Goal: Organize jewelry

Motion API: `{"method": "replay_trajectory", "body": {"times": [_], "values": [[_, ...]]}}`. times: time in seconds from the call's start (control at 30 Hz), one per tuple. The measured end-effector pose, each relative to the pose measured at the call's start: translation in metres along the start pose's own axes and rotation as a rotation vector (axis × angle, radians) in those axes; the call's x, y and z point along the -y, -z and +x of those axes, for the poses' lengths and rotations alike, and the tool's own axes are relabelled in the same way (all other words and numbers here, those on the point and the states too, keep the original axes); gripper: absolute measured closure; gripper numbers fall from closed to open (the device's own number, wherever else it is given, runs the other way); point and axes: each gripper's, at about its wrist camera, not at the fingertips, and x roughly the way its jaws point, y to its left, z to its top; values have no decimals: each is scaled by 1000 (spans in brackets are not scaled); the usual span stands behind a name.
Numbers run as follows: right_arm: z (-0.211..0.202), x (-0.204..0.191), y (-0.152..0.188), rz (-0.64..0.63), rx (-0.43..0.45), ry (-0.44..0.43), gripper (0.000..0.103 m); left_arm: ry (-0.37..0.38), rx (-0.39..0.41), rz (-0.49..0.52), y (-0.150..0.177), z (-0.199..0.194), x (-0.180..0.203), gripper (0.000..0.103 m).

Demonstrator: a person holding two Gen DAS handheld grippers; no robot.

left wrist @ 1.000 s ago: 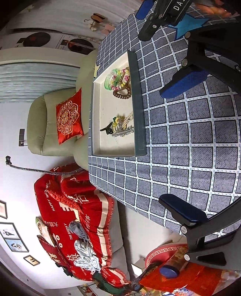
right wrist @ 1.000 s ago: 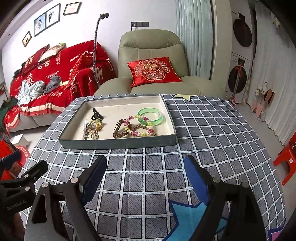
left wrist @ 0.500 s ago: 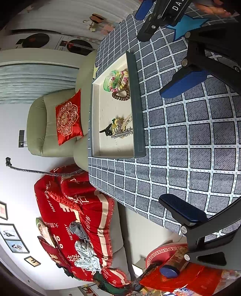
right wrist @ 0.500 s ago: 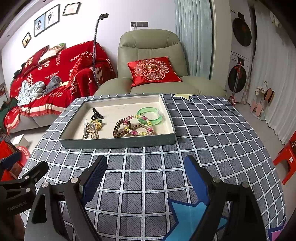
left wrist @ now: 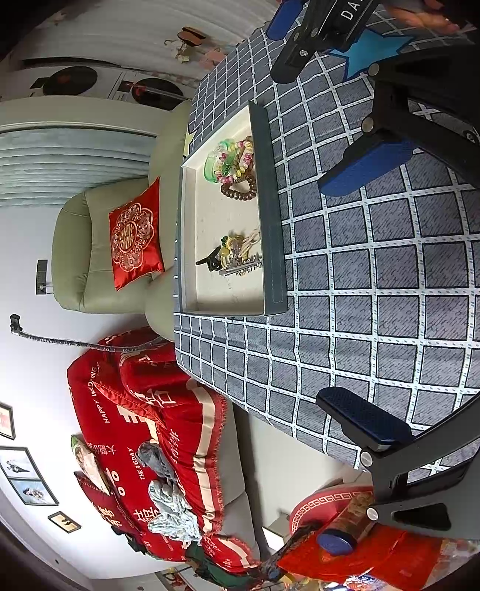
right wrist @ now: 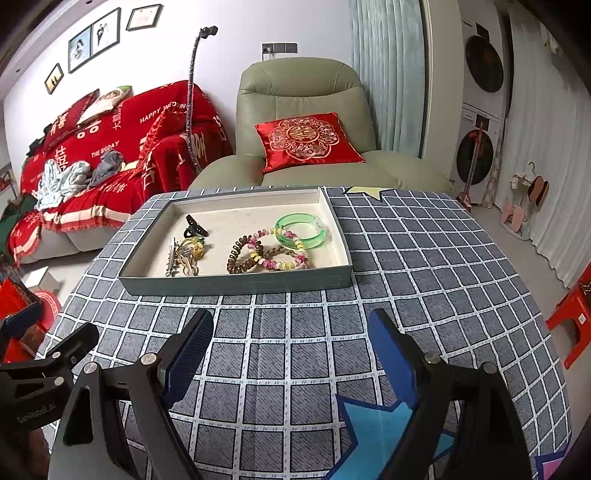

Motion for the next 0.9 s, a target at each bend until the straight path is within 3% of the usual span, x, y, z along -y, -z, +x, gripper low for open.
{"method": "replay_trajectory", "body": {"times": [0.9], "values": [[2,-4,0,-7,-4,-4,15,4,-10,-2,4,3,-1,0]]}}
